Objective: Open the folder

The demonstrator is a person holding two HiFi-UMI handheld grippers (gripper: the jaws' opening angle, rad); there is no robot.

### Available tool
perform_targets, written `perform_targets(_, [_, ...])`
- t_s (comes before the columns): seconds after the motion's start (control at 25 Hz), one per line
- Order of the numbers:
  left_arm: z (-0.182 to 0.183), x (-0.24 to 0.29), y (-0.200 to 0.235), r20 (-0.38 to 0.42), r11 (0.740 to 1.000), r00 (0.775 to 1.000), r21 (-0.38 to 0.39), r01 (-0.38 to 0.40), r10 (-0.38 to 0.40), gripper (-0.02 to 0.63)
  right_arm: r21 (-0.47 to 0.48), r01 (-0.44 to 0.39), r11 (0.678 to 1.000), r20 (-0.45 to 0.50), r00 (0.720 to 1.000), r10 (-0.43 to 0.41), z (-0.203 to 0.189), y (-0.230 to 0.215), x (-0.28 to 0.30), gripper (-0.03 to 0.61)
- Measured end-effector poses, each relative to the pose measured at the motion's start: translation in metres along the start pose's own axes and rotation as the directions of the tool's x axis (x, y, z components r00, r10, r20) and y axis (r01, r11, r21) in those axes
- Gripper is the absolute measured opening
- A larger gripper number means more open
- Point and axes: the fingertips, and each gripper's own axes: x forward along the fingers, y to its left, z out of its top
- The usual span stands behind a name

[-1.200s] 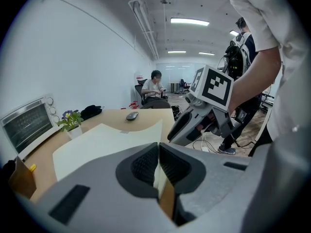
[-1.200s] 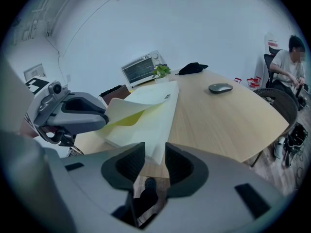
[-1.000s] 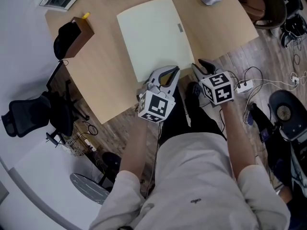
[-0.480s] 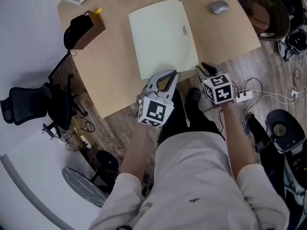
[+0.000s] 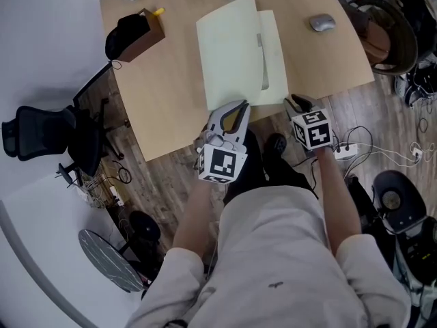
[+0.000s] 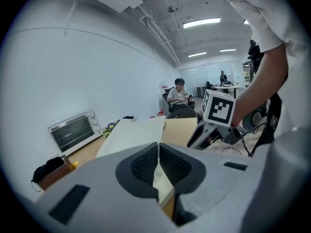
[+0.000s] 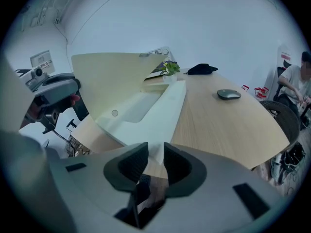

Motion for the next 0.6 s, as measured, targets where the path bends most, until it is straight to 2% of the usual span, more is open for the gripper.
perform_targets(0.16, [0.002, -0.016, 0.015, 0.023, 0.992, 0.992, 0.024, -0.126, 0.125, 0.012, -0.017, -0.006, 1.000, -0.010, 1.000, 0.005, 0.000, 0.001, 0.000, 0.094])
perform_targets(0.28, [0.003, -0.027, 0.026, 0.042, 0.978, 0.977, 0.002, -0.208, 0.208, 0.012, -0.031, -0.008, 0.999, -0.018, 1.000, 0.007, 0.000, 0.001, 0.000, 0.092])
perform_targets(0.6, [-0.006, -0.055, 0.052, 0.018, 0.932, 0.932, -0.010, -0.361, 0.361, 0.012, -0.053, -0.008, 0.999, -0.031, 1.000, 0.007, 0.000, 0.002, 0.002, 0.089])
